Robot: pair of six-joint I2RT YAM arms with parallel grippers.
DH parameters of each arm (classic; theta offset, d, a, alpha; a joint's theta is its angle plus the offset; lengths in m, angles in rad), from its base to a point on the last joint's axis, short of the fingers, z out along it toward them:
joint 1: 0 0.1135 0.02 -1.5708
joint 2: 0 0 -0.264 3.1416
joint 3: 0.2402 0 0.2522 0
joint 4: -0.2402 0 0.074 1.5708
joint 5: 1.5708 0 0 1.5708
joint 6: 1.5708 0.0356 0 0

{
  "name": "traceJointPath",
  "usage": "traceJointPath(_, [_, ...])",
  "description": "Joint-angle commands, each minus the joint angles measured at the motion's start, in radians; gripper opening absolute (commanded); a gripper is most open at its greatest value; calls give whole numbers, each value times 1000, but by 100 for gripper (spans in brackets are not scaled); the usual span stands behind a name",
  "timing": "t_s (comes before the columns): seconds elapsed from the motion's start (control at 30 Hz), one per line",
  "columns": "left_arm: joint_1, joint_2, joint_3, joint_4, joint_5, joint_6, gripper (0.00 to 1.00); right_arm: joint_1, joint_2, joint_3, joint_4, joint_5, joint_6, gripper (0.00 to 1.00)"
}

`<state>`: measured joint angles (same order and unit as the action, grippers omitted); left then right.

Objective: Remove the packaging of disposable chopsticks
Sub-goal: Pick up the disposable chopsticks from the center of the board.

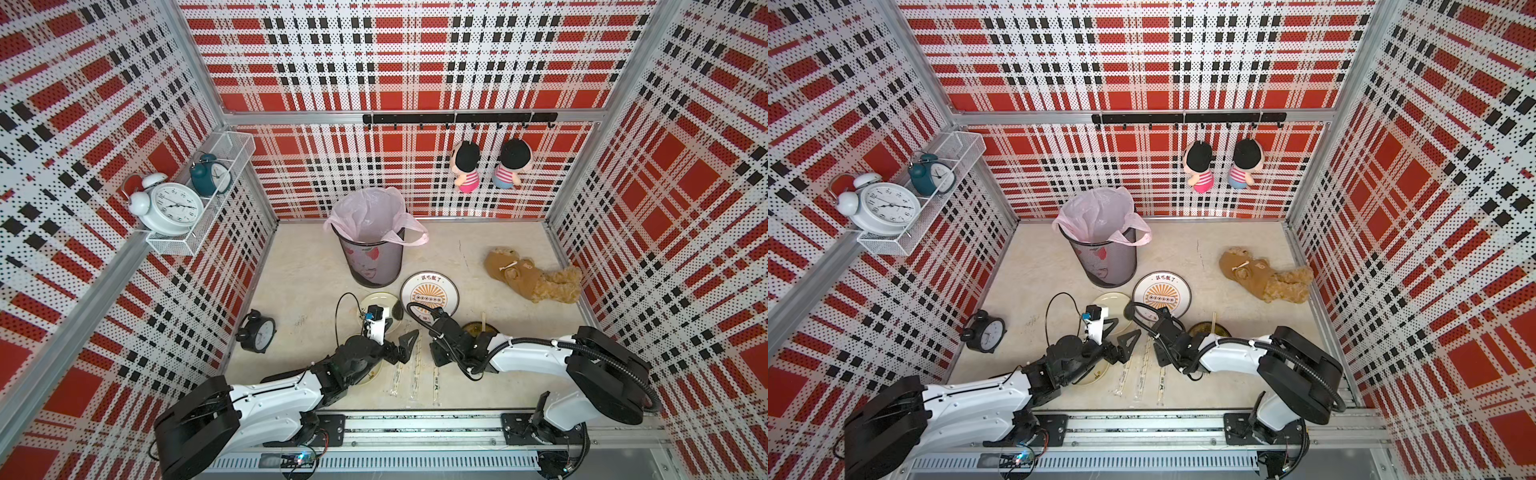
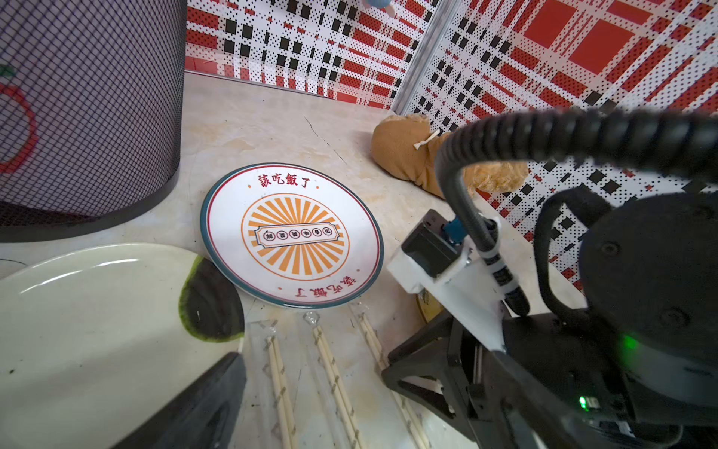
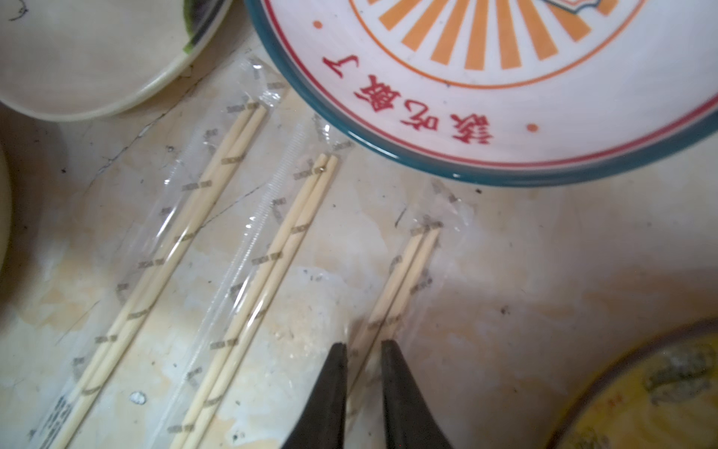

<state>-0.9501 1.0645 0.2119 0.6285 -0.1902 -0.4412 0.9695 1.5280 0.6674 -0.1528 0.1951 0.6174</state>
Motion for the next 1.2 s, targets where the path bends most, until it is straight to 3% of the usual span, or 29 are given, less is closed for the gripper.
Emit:
traceJointPath(0.0, [3, -12, -15, 25, -5, 14, 98, -5, 21, 41, 12, -49, -57, 20])
traceJointPath(0.23, [10, 20, -8, 42, 8, 16, 98, 1, 9, 87, -58, -16, -103, 29])
traceJointPath(0.47, [10, 7, -23, 65, 14, 13, 98, 58, -49, 72, -184, 77, 49, 40])
traceJointPath(0.53, [10, 0, -29, 69, 11, 11, 98, 69, -56, 39, -160, 59, 87, 48])
traceJointPath(0.6, [10, 1, -31, 69, 12, 8, 99, 80, -50, 18, -139, 41, 111, 48])
traceJointPath(1.0, [7, 17, -37, 87, 13, 4, 98, 140, 31, 29, -196, 41, 161, 28])
traceJointPath(1.17, [8, 15, -42, 92, 14, 2, 98, 129, 12, 24, -200, 68, 106, 19])
